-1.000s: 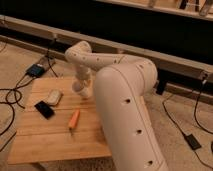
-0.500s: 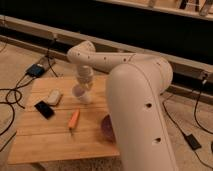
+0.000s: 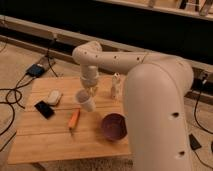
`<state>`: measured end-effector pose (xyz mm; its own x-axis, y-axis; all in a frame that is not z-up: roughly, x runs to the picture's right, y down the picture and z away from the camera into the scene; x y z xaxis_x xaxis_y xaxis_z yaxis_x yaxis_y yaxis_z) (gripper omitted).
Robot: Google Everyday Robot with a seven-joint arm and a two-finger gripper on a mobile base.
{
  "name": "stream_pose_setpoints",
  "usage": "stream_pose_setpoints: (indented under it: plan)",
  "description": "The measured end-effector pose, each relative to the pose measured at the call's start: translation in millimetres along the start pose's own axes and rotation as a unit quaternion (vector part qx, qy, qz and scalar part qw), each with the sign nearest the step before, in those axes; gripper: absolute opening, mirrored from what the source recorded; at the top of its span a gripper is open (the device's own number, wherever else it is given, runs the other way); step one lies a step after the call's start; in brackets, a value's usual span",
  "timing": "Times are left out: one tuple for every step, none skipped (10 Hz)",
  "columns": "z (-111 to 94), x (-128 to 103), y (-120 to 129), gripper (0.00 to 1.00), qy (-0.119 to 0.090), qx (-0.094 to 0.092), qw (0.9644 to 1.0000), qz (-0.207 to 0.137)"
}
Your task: Place the ceramic cup in the ceramic bowl
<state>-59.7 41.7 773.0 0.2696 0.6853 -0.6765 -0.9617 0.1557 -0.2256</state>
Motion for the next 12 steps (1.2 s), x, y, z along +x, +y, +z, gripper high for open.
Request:
stream_pose_setpoints:
  plan:
    - [-4, 9, -5, 0.00, 0.003, -0.004, 1.0000, -0.001]
    - [-12, 25, -13, 0.00, 0.005, -0.011, 0.9999, -0.006]
    - [-16, 33, -19, 0.00, 0.004, -0.015, 0.9998, -0.010]
    - [-22, 44, -28, 0.00, 0.003, -0.018, 0.9997, -0.012]
    - [-27, 57, -39, 0.00, -0.001, -0.024, 0.9996, -0.013]
    - [-29, 65, -45, 0.00, -0.002, -0.028, 0.9995, -0.012]
    - [-30, 76, -53, 0.00, -0.002, -0.033, 0.9994, -0.012]
    - [-31, 86, -60, 0.00, -0.002, -0.040, 0.9991, -0.013]
    - [-30, 97, -67, 0.00, 0.000, -0.047, 0.9987, -0.017]
    - [-29, 105, -74, 0.00, 0.003, -0.053, 0.9983, -0.025]
    - [-28, 113, -81, 0.00, 0.007, -0.057, 0.9977, -0.037]
    - [-25, 119, -91, 0.00, 0.014, -0.060, 0.9968, -0.050]
